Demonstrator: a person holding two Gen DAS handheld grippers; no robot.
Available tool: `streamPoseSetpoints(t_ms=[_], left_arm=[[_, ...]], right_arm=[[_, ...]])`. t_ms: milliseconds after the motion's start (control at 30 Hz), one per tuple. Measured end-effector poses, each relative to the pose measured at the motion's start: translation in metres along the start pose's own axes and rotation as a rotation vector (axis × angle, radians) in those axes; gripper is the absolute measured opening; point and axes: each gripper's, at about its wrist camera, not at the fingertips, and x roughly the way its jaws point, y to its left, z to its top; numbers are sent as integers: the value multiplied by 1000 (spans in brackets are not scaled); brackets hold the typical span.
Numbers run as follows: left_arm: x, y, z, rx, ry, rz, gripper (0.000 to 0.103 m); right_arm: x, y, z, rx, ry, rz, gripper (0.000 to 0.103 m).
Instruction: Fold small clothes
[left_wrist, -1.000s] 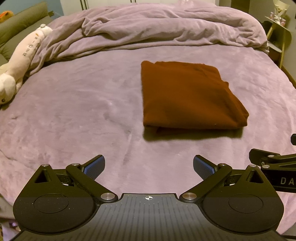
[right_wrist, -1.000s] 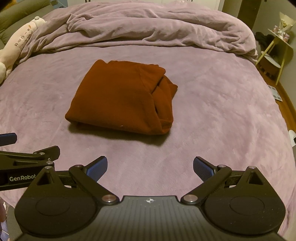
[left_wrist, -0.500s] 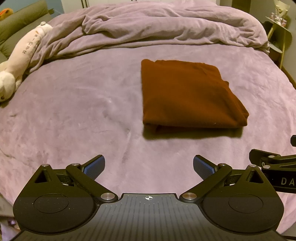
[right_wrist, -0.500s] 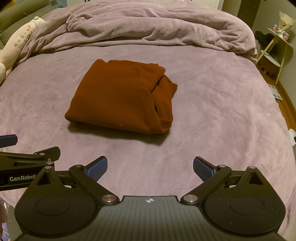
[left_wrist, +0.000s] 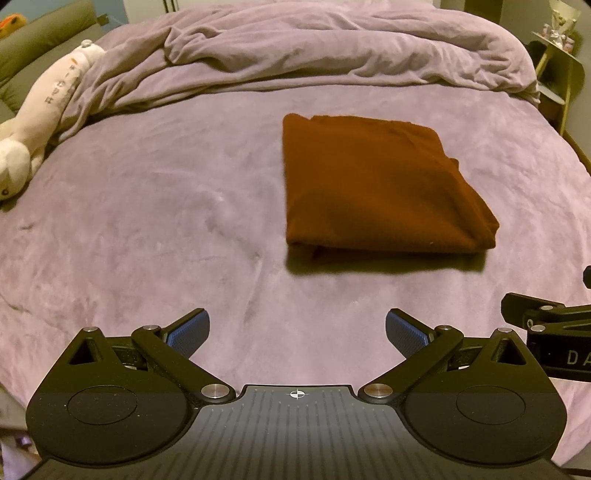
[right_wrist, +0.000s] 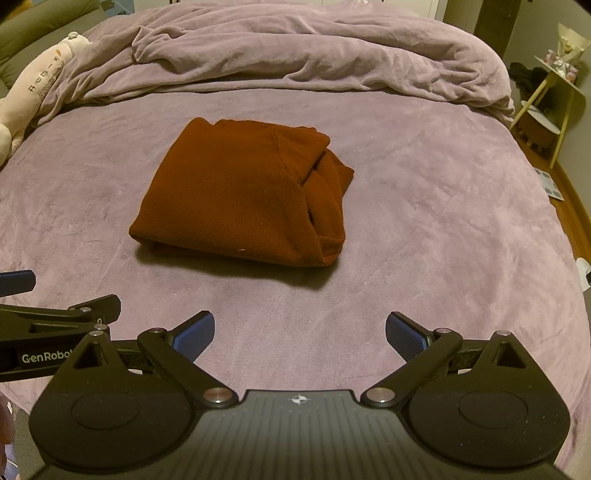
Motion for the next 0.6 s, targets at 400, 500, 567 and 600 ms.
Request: streamPoseSetpoints(t_ms=[400,500,567,600], left_arm=[[2,-1,-1,-5,10,-9,103],[2,-1,-1,-7,10,-12,103],[2,0,-1,-12,12,-15,103],[2,0,-1,-13,13,-16,103]], right_arm=[[1,-1,1,-4,-2,-1,99],[1,-1,2,-6,-1,0,99],[1,-1,2,-5,0,-2,99],[1,-2,2,-5,0,-1,99]])
